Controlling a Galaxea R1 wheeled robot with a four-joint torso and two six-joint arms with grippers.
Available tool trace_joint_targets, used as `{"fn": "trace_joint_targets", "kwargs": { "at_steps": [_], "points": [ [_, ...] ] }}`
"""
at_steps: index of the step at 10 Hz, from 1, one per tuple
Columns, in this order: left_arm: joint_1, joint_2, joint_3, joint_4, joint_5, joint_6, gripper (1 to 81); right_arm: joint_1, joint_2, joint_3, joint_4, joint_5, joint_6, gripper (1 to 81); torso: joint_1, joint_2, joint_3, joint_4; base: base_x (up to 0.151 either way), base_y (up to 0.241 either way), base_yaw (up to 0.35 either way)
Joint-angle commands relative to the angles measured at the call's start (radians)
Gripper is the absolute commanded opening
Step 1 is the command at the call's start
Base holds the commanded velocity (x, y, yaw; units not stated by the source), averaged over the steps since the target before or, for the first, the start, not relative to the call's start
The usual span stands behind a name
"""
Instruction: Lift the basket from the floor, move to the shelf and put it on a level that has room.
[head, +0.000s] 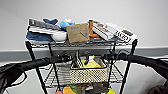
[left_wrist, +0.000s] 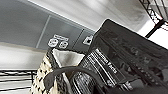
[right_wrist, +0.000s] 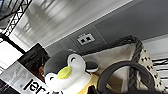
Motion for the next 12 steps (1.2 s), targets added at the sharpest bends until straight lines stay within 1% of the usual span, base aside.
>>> {"fn": "trace_joint_targets", "kwargs": {
  "at_steps": [1, 3, 5, 9, 11, 12],
  "points": [
    [-0.266, 0.129, -0.127, 0.029, -0.004, 0.012, 1.0, 0.203, 0.091, -0.109, 0.016, 0.029, -0.004, 1.0, 0.000, 0.000, 0.000, 0.000, 0.000, 0.000, 0.000],
    [-0.257, 0.155, -0.175, 0.046, -0.001, 0.010, 1.0, 0.184, 0.102, -0.140, 0.007, 0.029, -0.005, 1.0, 0.000, 0.000, 0.000, 0.000, 0.000, 0.000, 0.000],
    [-0.217, 0.160, -0.200, 0.046, 0.004, 0.012, 1.0, 0.157, 0.101, -0.151, 0.006, 0.030, -0.004, 1.0, 0.000, 0.000, 0.000, 0.000, 0.000, 0.000, 0.000],
    [-0.142, 0.147, -0.206, 0.044, 0.002, 0.015, 1.0, 0.092, 0.093, -0.154, -0.001, 0.033, -0.002, 1.0, 0.000, 0.000, 0.000, 0.000, 0.000, 0.000, 0.000],
    [-0.136, 0.140, -0.201, 0.043, 0.002, 0.015, 1.0, 0.094, 0.084, -0.143, 0.001, 0.032, -0.004, 1.0, 0.000, 0.000, 0.000, 0.000, 0.000, 0.000, 0.000],
    [-0.136, 0.135, -0.192, 0.041, 0.004, 0.016, 81.1, 0.097, 0.074, -0.125, -0.001, 0.032, -0.004, 1.0, 0.000, 0.000, 0.000, 0.000, 0.000, 0.000, 0.000]
  ]
}}
